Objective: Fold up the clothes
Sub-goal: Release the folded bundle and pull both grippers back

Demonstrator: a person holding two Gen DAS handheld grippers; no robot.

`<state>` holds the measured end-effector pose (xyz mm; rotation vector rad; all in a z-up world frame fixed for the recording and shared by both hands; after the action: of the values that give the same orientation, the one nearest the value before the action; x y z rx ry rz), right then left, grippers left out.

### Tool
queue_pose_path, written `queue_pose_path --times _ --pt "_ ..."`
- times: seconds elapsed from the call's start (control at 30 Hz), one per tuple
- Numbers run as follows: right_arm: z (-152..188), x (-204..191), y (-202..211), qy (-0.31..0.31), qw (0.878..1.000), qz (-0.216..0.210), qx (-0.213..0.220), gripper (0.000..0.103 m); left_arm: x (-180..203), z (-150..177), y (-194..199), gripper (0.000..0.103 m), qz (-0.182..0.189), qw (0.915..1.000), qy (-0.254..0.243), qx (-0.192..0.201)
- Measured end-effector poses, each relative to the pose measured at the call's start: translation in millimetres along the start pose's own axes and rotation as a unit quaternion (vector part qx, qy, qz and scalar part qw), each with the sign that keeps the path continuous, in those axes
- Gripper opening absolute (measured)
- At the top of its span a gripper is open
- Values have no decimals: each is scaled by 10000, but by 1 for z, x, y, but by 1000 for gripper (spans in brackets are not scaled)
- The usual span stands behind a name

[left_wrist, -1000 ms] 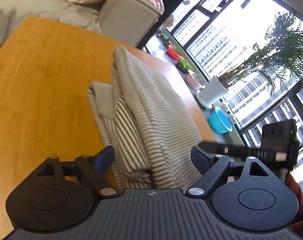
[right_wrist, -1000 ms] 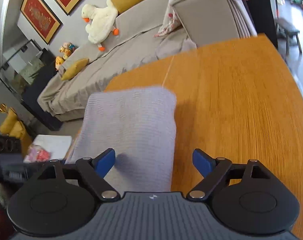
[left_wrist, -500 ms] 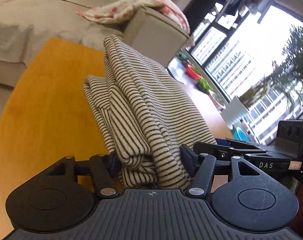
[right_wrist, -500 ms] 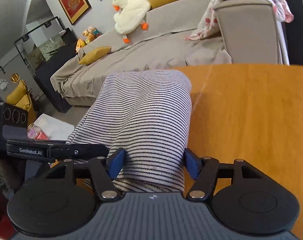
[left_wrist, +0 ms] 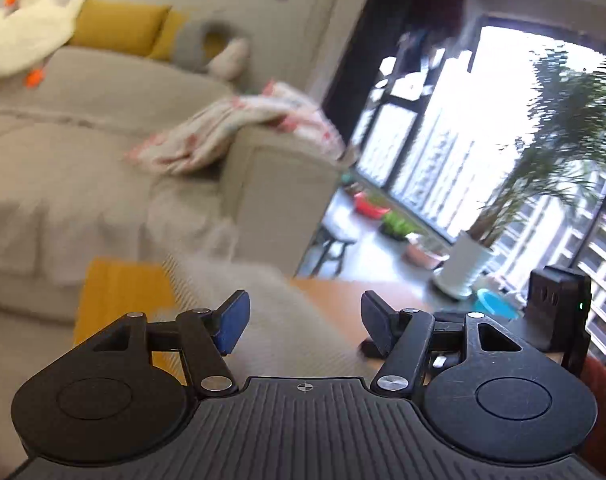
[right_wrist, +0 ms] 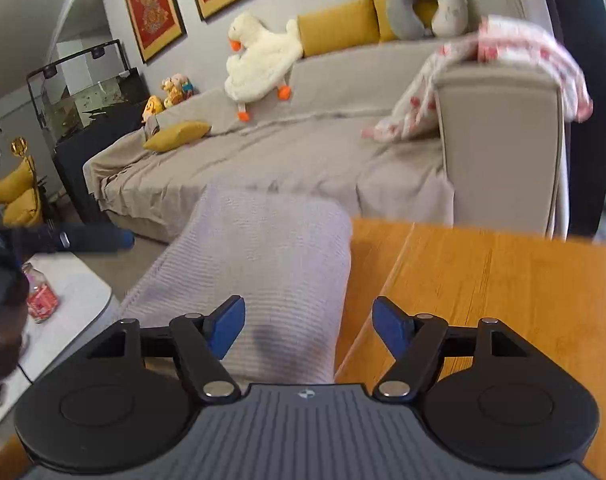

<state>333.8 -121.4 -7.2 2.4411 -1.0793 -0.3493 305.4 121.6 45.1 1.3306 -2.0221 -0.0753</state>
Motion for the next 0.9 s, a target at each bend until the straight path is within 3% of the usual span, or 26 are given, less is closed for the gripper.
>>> queue_pose_path --times 0.1,0.17,0.2,0.27,0.4,0.5,0.57,0.63,0.73,0.8,0.9 --pt "-11 -16 -10 206 9997 -133 45 67 -14 -11 -42 62 -211 9995 173 -157" --pt "-8 -29 -20 439 9989 -131 -88 67 -43 0 -73 46 -632 9939 640 -640" --pt "-3 -33 -26 558 9983 -50 -184 67 -57 9 -82 43 -696 9914 803 -769" --pt "8 -41 -38 796 9961 112 -375 73 -66 15 -83 43 -588 9916 929 -686" --pt "3 -34 -35 480 9978 -18 -449 75 -63 8 -67 41 -765 9919 836 -572" --pt "7 -31 -13 560 9977 75 -362 78 -44 17 -27 66 -714 9947 690 -283" --pt "15 -28 6 558 9978 207 -277 94 -30 37 0 70 -812 9942 673 -226" --pt "28 -23 24 445 9980 412 -199 103 -15 63 17 72 -1056 9922 635 -196" --pt "43 -16 40 167 9982 560 -126 103 10 105 30 102 -1659 9856 312 39" --pt "51 -12 46 -75 9983 574 -100 103 24 127 33 103 -2037 9787 120 242" --pt "61 -11 44 -300 9965 668 -414 103 32 146 25 103 -2417 9702 170 30"
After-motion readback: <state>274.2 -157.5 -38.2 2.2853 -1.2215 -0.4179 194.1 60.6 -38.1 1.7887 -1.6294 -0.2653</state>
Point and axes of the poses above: each gripper's, at about its wrist camera, not at the fingertips, and y roughly against the way its jaws point, x to its right, z to its underside, the point moved 4 cm from there along -y, roughly the way its jaws point, and after that the axes turned 12 degrees about y, right-handed, at the moved point
